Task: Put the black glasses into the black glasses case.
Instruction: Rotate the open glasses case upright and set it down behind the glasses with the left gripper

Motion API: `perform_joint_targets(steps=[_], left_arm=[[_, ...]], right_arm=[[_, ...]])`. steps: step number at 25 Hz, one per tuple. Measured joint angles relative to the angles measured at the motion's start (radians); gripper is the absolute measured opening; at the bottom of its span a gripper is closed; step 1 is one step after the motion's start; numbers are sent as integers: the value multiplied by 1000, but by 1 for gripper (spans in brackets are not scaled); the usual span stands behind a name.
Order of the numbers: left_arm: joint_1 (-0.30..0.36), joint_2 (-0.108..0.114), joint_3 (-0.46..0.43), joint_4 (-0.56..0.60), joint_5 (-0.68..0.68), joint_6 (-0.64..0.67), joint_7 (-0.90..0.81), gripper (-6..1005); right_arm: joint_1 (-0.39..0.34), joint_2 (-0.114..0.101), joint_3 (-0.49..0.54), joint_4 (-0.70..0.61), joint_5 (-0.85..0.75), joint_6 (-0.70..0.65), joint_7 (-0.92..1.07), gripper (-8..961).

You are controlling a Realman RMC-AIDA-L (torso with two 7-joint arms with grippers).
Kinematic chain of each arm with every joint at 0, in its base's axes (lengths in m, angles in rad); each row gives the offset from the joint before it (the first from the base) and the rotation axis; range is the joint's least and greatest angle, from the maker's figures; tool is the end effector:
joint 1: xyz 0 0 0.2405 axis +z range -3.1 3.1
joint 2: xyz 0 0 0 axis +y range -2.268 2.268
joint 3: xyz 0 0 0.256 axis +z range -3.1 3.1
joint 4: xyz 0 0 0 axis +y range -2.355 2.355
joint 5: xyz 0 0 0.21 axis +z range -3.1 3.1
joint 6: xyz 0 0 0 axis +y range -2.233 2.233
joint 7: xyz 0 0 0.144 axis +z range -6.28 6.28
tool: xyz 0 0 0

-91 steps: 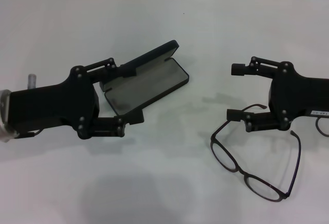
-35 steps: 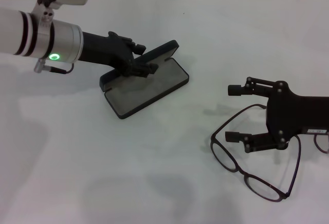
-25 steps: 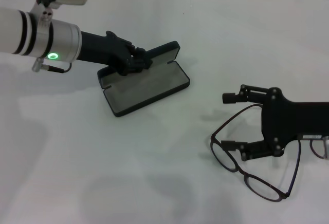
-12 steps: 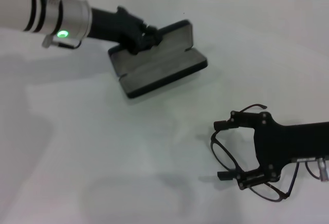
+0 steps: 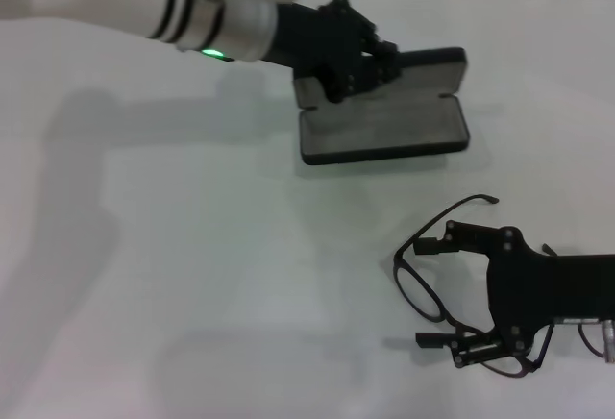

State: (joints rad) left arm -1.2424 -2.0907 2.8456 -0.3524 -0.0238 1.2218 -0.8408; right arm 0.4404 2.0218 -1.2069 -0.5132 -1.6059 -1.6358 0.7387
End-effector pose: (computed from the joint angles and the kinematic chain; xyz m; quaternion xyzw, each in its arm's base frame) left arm -0.1340 0.4366 -0.0611 -0.9809 0.1103 -0.0686 0.1445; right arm 0.2538 0.2733 -0.0390 -0.9568 -0.0724 0.2749 0.0605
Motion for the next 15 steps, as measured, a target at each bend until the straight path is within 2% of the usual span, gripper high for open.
perform_joint_targets(steps=[8, 15], left_arm=[[-8, 0, 0, 113, 26, -143, 62, 262], [4, 0, 0, 149, 42, -164, 75, 283]], right_arm=[[-9, -4, 1, 5, 2, 4, -7, 885], [-20, -8, 1, 5, 2, 7, -15, 884]])
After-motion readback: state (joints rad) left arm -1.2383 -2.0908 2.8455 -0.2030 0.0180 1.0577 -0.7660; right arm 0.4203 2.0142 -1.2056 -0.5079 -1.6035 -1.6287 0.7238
